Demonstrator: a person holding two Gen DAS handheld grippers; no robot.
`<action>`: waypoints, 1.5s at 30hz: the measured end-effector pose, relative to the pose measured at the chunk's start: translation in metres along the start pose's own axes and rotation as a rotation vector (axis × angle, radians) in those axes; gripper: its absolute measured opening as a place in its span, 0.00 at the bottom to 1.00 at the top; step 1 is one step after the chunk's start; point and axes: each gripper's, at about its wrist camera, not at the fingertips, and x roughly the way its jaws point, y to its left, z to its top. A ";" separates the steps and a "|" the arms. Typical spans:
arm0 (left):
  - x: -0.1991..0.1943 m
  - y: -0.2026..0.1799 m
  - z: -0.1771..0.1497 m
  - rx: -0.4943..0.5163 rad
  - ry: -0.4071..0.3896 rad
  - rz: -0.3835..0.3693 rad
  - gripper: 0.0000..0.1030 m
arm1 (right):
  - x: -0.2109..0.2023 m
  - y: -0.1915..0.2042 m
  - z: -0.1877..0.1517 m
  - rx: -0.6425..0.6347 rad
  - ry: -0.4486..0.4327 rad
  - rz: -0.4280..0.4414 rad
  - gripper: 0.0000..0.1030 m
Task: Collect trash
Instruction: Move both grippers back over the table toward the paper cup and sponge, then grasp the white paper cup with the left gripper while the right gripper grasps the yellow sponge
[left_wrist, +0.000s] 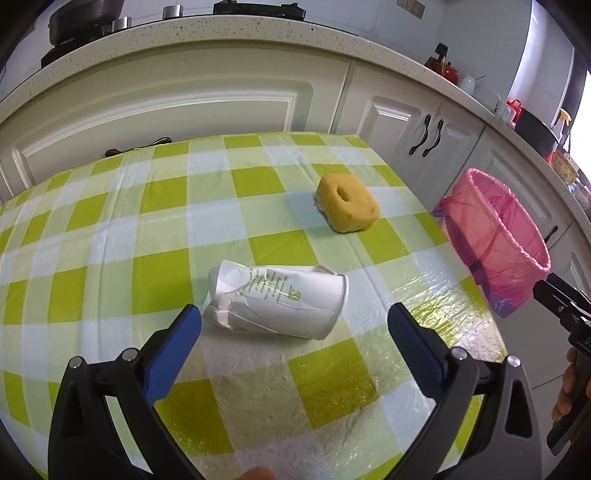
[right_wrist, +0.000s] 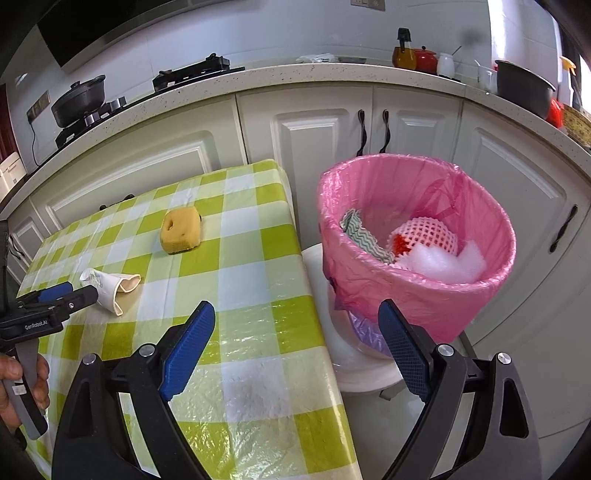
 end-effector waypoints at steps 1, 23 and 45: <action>0.003 0.000 0.000 0.004 0.002 0.003 0.95 | 0.002 0.002 0.001 -0.002 0.000 0.004 0.82; 0.045 0.010 0.012 0.065 0.054 0.069 0.88 | 0.067 0.070 0.031 -0.086 0.029 0.086 0.82; 0.015 0.075 0.032 -0.038 -0.030 0.109 0.87 | 0.151 0.141 0.060 -0.131 0.114 0.086 0.77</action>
